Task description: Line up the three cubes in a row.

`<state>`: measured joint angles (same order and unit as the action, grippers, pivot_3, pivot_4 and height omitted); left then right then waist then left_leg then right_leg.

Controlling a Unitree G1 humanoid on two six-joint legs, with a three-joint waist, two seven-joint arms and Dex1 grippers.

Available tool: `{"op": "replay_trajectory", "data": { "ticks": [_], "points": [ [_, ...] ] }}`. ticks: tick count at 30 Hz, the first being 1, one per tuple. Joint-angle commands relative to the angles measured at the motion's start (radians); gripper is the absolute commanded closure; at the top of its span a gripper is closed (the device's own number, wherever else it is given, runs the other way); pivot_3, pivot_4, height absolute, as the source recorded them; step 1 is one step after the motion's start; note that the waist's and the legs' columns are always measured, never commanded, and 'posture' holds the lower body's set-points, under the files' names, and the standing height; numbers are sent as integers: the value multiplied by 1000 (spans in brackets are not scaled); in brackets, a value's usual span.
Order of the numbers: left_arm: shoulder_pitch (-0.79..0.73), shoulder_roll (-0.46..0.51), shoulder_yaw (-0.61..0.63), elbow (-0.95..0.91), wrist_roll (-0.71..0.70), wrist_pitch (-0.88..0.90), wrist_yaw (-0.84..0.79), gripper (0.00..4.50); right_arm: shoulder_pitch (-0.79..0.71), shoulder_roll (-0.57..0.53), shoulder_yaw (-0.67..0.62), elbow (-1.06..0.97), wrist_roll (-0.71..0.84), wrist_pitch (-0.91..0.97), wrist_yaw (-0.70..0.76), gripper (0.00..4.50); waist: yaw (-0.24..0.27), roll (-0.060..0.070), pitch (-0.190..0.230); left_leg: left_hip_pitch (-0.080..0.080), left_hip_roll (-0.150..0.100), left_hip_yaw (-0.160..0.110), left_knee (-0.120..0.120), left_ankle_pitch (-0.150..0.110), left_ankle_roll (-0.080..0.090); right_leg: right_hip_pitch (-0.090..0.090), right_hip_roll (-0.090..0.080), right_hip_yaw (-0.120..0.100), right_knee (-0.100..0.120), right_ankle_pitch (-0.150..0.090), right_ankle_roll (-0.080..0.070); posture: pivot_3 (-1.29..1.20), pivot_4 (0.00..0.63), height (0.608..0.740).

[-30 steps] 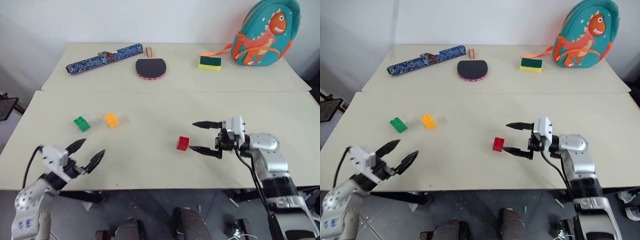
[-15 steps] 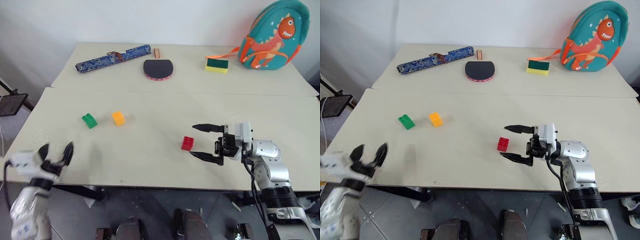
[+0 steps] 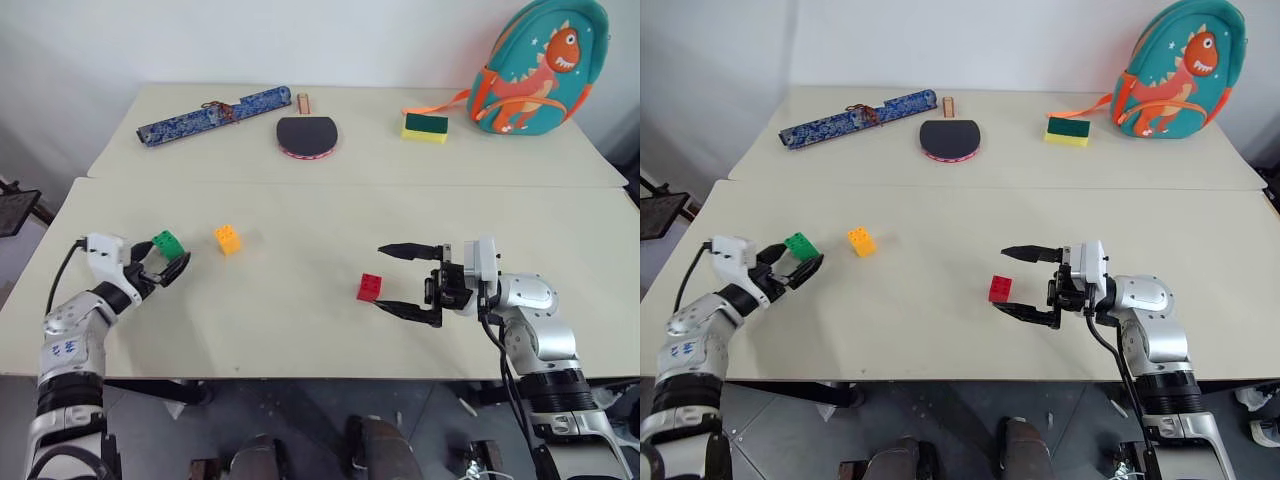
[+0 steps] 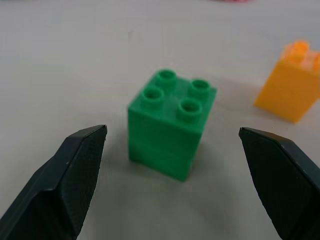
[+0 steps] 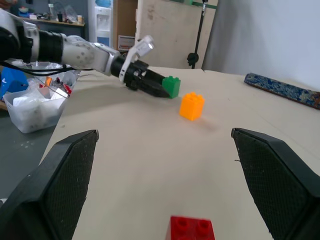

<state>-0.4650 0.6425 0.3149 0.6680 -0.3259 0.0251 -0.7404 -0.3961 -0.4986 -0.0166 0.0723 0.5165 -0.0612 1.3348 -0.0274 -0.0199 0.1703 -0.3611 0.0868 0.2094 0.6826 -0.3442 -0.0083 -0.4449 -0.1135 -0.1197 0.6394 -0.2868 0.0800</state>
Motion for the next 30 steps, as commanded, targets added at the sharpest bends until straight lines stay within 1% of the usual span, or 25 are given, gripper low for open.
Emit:
{"op": "replay_trajectory", "data": {
  "ticks": [1,5,9,13,16,18,20,22,24,26,27,28,30],
  "points": [
    [-36,39,-14,39,16,-44,-77,563,20,-7,-13,-49,4,0,-21,0,-1,0,0,0,0,0,0,0,0,0,0,0,0,0,0,0,150,740],
    [-44,58,-33,66,28,-71,-142,1809,35,-6,-13,-60,-3,-8,-41,0,-4,0,0,-1,0,0,0,0,0,0,0,-1,0,0,0,0,150,740],
    [-30,73,-42,51,27,-81,-196,2999,48,-5,-10,-74,-6,-8,-55,0,-3,0,0,-1,0,0,0,0,0,0,1,-1,0,0,0,0,150,740],
    [73,129,-33,-168,-84,18,-402,3012,67,-23,-23,-83,-7,-8,-60,0,-6,0,0,-1,1,0,-1,-1,-1,-1,1,-1,0,0,0,0,150,740],
    [153,187,-56,-355,-137,87,-529,3012,79,-41,-38,-84,-6,-12,-61,0,-3,0,0,-1,1,0,0,-1,-1,-2,1,-1,0,0,0,0,150,740],
    [178,212,-102,-497,-158,126,-590,3012,93,-61,-55,-87,0,-10,-59,0,-1,0,1,-1,1,0,0,-1,-1,-2,1,0,0,0,0,0,150,740],
    [146,189,-180,-590,-145,145,-602,3012,108,-88,-75,-81,5,-2,-53,0,12,2,1,-2,1,-1,1,-1,-1,-1,1,0,-1,0,0,0,150,740],
    [81,125,-255,-594,-96,114,-581,3012,121,-110,-89,-69,4,-7,-43,0,26,3,1,-2,-1,-1,1,0,0,-1,0,2,-4,0,0,0,150,740],
    [26,73,-304,-560,-54,94,-557,3012,126,-121,-94,-60,3,-6,-36,0,27,3,1,-2,-2,-1,2,0,1,0,0,3,-4,0,0,0,150,740],
    [-87,-43,-433,-447,54,44,-532,3012,153,-155,-111,-64,5,15,-22,0,28,3,1,-2,-2,-1,3,0,1,0,0,3,-4,0,0,0,150,740],
    [-123,-80,-474,-401,91,16,-529,3012,162,-167,-114,-66,6,21,-17,0,29,3,1,-3,-2,-1,3,1,2,0,0,3,-3,0,0,0,150,740],
    [-156,-112,-510,-336,135,-27,-528,3012,170,-173,-118,-71,6,19,-18,0,28,3,1,-3,-3,-1,3,1,2,0,0,3,-3,0,1,0,150,740],
    [-193,-143,-537,-253,171,-71,-530,3012,176,-173,-123,-80,7,16,-30,0,19,3,1,-4,-3,-2,4,1,2,0,1,2,-4,1,2,0,150,740]
  ]
}}
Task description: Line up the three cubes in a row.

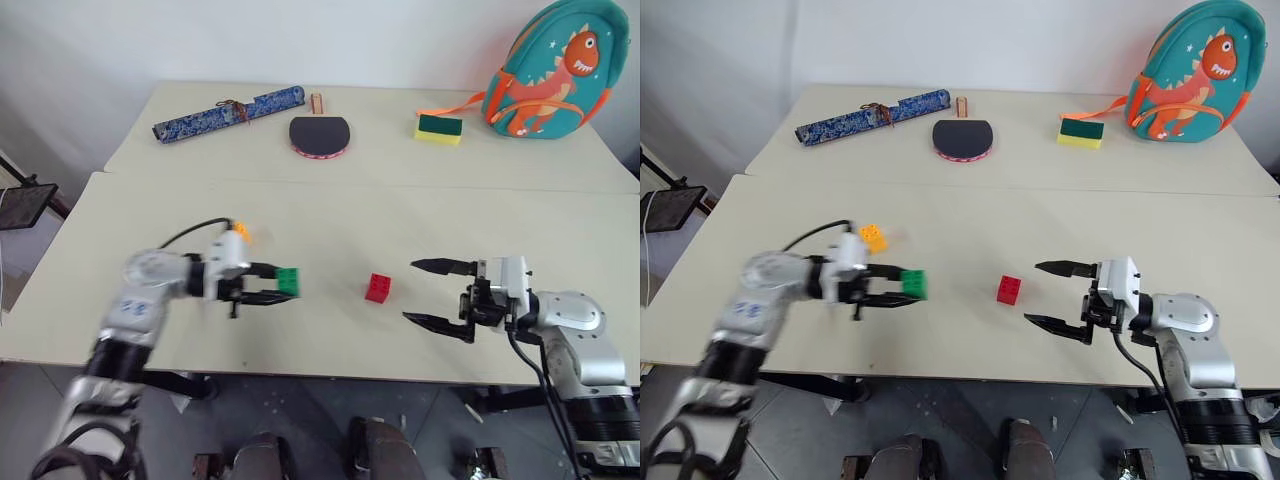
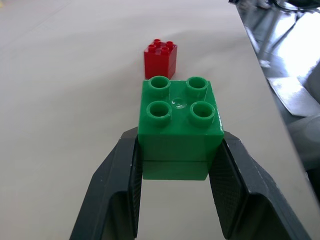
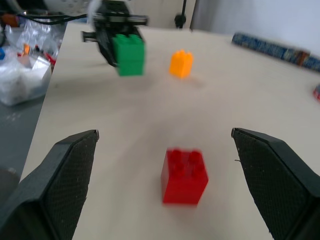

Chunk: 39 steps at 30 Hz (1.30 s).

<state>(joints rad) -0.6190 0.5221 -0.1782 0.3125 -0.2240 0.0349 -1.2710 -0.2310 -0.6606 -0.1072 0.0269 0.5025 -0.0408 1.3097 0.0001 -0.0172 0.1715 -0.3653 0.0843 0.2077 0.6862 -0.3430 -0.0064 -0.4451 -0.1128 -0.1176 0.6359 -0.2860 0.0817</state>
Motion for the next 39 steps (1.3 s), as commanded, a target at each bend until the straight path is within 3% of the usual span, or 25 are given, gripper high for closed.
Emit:
{"op": "replay_trajectory", "data": {
  "ticks": [1,8,15,21,25,30,33,36,39],
  "points": [
    [-57,-36,-49,141,83,-97,12,3012,14,-9,-34,-43,21,-2,-12,0,-16,0,0,0,0,0,0,0,0,0,1,0,0,0,0,0,150,740],
    [-126,-71,-53,320,140,-187,48,3012,62,1,-39,-107,28,13,-50,0,-26,0,0,0,0,-4,1,1,0,0,0,-1,0,0,0,0,150,740],
    [-150,-65,-35,372,132,-191,32,3012,72,0,-33,-116,32,26,-58,0,-26,0,0,-2,0,-6,8,0,1,0,-1,-1,2,0,0,0,150,740],
    [-149,-43,-1,337,103,-180,8,1141,51,1,-20,-104,39,39,-41,0,-26,0,0,-3,1,-7,9,0,1,0,-1,-1,4,0,0,0,150,740],
    [-82,27,93,149,-34,-158,-86,25,38,5,-12,-109,48,48,-30,0,-29,0,0,-4,1,-7,10,0,2,0,-1,-1,4,0,0,0,150,740],
    [79,184,238,-139,-182,10,-88,25,10,17,12,-104,58,57,-7,0,-30,1,1,-2,3,-10,10,-1,1,-1,-1,0,8,0,0,0,150,740],
    [233,239,406,-195,-203,47,43,25,-33,50,34,-92,68,61,-4,0,-28,1,1,-2,2,-10,11,-1,2,-1,-1,1,7,0,0,0,150,740],
    [395,199,620,-170,-236,69,248,25,-73,92,58,-89,69,60,-1,0,-32,1,1,-1,3,-10,10,-2,3,-1,-1,3,8,0,0,0,150,740],
    [508,146,744,-143,-245,41,369,25,-93,117,70,-97,67,52,-4,0,-29,1,1,0,3,-10,10,-3,3,-1,-2,3,8,0,0,0,150,740]
  ]
}}
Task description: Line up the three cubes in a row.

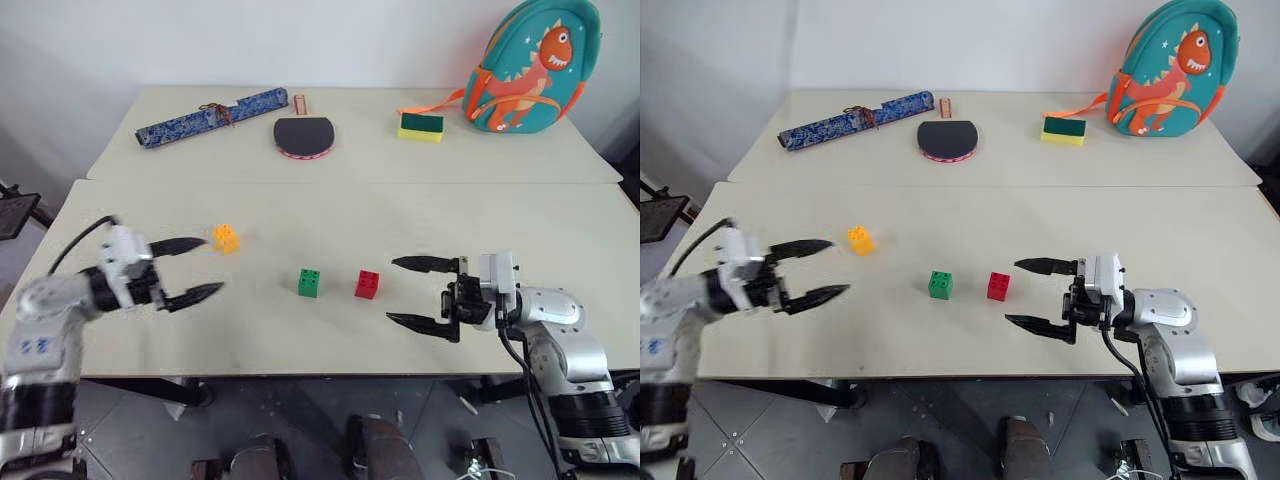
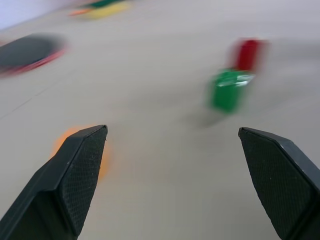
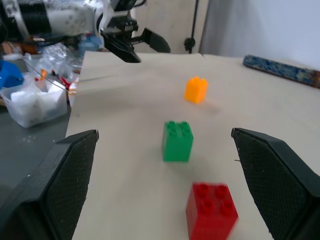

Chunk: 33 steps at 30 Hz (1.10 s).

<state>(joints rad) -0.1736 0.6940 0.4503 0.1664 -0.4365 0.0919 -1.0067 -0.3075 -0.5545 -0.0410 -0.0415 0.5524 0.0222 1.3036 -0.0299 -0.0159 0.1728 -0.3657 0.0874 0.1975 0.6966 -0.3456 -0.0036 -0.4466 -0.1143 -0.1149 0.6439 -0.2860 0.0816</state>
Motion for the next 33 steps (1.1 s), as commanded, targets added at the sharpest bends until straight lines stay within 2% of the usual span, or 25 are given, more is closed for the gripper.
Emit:
{"op": "replay_trajectory", "data": {
  "ticks": [1,4,7,11,13,16,23,27,30,33],
  "points": [
    [105,-44,147,9,-35,-26,130,25,-24,16,6,-32,17,-11,3,0,4,0,0,-1,0,0,0,0,0,0,0,0,-1,0,0,0,150,740],
    [194,-83,207,6,-44,-28,191,25,-38,24,12,-39,16,-8,0,0,7,-1,0,-1,-1,0,1,-2,2,0,-2,-1,-1,0,0,0,150,740],
    [246,-102,213,-42,-59,-3,218,25,-42,25,15,-40,16,-8,-1,0,8,-2,-1,-2,-2,0,1,-2,2,0,-2,-1,-3,0,0,0,150,740],
    [252,-117,127,-161,-58,44,235,25,-39,15,11,-25,9,-14,7,0,8,-2,-1,-1,-1,0,1,-2,2,0,-2,-1,-2,0,0,0,150,740],
    [206,-120,32,-231,-35,69,240,25,-39,7,4,-9,-1,-25,11,0,9,-2,-1,-1,-1,0,1,-2,2,0,-2,-1,-2,0,0,0,150,740],
    [82,-108,-59,-187,-8,75,230,25,-44,3,4,2,-5,-28,11,0,15,-2,-1,-1,-2,1,1,-2,2,1,-2,-1,-2,0,0,0,150,740],
    [-323,-31,-253,312,144,-29,82,25,-51,3,10,-8,-8,-20,4,0,-1,-2,-1,-1,-1,8,0,-2,0,1,0,-3,-1,0,0,0,150,740],
    [-548,-43,-317,635,223,-152,24,25,-41,1,6,-30,-10,-20,-13,0,2,-2,-1,-4,-1,8,0,-2,0,0,1,-5,0,0,1,0,150,740],
    [-652,-65,-345,797,269,-219,19,25,-18,1,-3,-54,-12,-23,-37,0,3,-2,-1,-5,-1,8,0,-2,0,0,1,-6,-1,1,1,0,150,740],
    [-699,-75,-366,882,295,-263,-23,25,8,0,-9,-85,-11,-22,-64,0,3,-2,-1,-5,-2,8,0,-2,0,0,1,-6,-2,1,2,0,150,740]
  ]
}}
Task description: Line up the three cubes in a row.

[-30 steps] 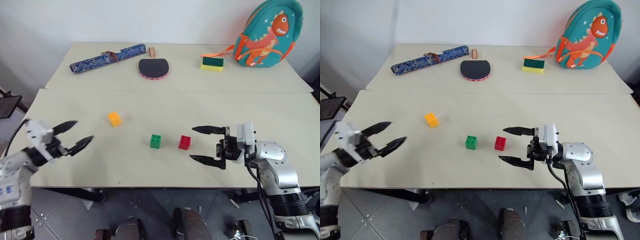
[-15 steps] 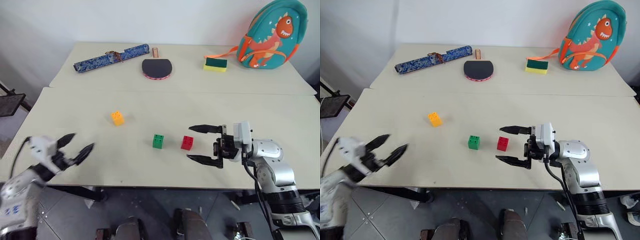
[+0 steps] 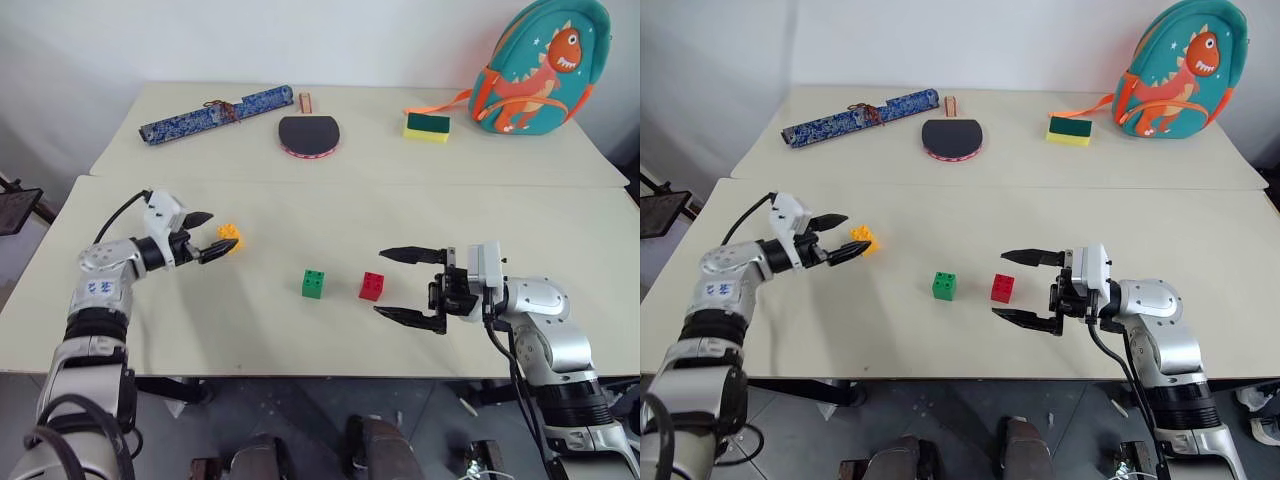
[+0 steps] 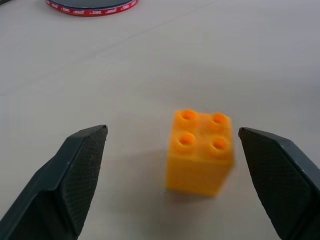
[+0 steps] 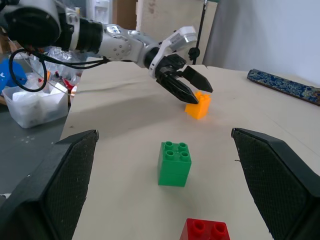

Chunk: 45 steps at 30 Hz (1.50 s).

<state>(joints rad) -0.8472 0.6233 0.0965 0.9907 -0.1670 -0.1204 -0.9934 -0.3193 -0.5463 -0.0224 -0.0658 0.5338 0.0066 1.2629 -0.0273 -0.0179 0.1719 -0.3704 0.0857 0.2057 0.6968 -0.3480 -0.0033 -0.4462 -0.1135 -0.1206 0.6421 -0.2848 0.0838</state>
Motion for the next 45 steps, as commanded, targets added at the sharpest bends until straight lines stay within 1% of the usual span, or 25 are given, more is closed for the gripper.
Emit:
{"op": "replay_trajectory", "data": {
  "ticks": [1,2,3,6,10,11,15,17,19,24,28,32,34,36,39,42,45],
  "points": [
    [-32,-4,-16,73,31,-61,-52,25,27,-10,-29,-69,8,-5,-30,0,-1,0,0,0,0,0,0,0,0,0,0,0,0,0,0,0,150,740],
    [-37,-3,-18,86,36,-71,-65,416,33,-11,-30,-76,8,-4,-36,0,-2,0,0,0,0,0,0,0,0,0,0,0,0,0,0,0,150,740],
    [-41,-3,-18,95,38,-78,-75,638,38,-13,-30,-83,9,-3,-40,0,-3,0,0,0,0,0,0,0,0,0,0,0,0,0,0,0,150,740],
    [-42,11,-27,113,49,-99,-137,1528,52,-18,-35,-93,8,-4,-51,0,-3,-1,0,0,0,0,0,0,0,0,0,0,0,0,0,0,150,740],
    [-49,12,-18,119,42,-136,-196,2819,59,-24,-36,-96,7,-6,-57,0,-1,-1,0,0,0,0,0,0,0,0,0,0,0,0,0,0,150,740],
    [-48,11,-20,111,40,-155,-224,3021,60,-26,-37,-97,8,-6,-58,0,0,-1,0,0,0,0,0,0,0,0,0,0,0,0,0,0,150,740],
    [-33,1,-36,53,12,-203,-415,3002,67,-41,-40,-96,10,-5,-56,0,1,-1,1,0,0,0,1,0,0,0,0,0,0,0,0,0,150,740],
    [-23,-8,-63,32,18,-244,-520,3002,69,-49,-44,-92,12,-6,-54,0,0,-1,1,0,0,0,1,0,0,0,0,0,0,0,0,0,150,740],
    [-23,-19,-84,33,30,-268,-579,3002,69,-53,-44,-89,12,-5,-54,0,0,-1,0,0,0,0,1,0,0,0,0,0,0,0,0,0,150,740],
    [-35,-29,-140,76,73,-320,-599,3002,80,-58,-45,-100,12,4,-54,0,0,-1,1,0,0,-1,1,0,0,0,0,0,1,0,0,0,150,740],
    [-50,-23,-150,121,89,-330,-560,3002,92,-71,-52,-106,16,9,-48,0,0,-1,1,0,0,-2,1,0,0,0,0,0,1,0,0,0,150,740],
    [-55,-15,-162,147,103,-317,-585,3002,96,-89,-57,-98,18,16,-37,0,0,-1,1,0,0,-2,1,0,0,0,0,0,0,0,0,0,150,740],
    [-53,-18,-157,138,93,-312,-589,2275,92,-97,-60,-85,22,19,-30,0,-1,-1,1,0,0,-2,1,0,0,0,0,0,1,0,0,0,150,740],
    [-50,-16,-136,113,68,-302,-581,1753,85,-108,-63,-69,22,20,-17,0,-1,-1,1,0,0,-2,1,0,0,0,0,0,1,0,0,0,150,740],
    [-3,34,-81,-2,-20,-243,-612,895,60,-151,-76,-44,32,35,26,0,-3,-1,1,0,0,-2,1,0,1,0,0,0,1,0,0,0,150,740],
    [79,106,-35,-153,-84,-151,-598,895,38,-211,-83,-30,43,77,71,0,-7,-1,1,0,1,-3,1,0,1,0,0,1,1,0,0,0,150,740],
    [177,188,10,-308,-128,-93,-550,895,20,-290,-76,-37,34,139,113,0,-5,0,1,1,1,-3,1,0,1,0,0,1,2,0,0,0,150,740]
  ]
}}
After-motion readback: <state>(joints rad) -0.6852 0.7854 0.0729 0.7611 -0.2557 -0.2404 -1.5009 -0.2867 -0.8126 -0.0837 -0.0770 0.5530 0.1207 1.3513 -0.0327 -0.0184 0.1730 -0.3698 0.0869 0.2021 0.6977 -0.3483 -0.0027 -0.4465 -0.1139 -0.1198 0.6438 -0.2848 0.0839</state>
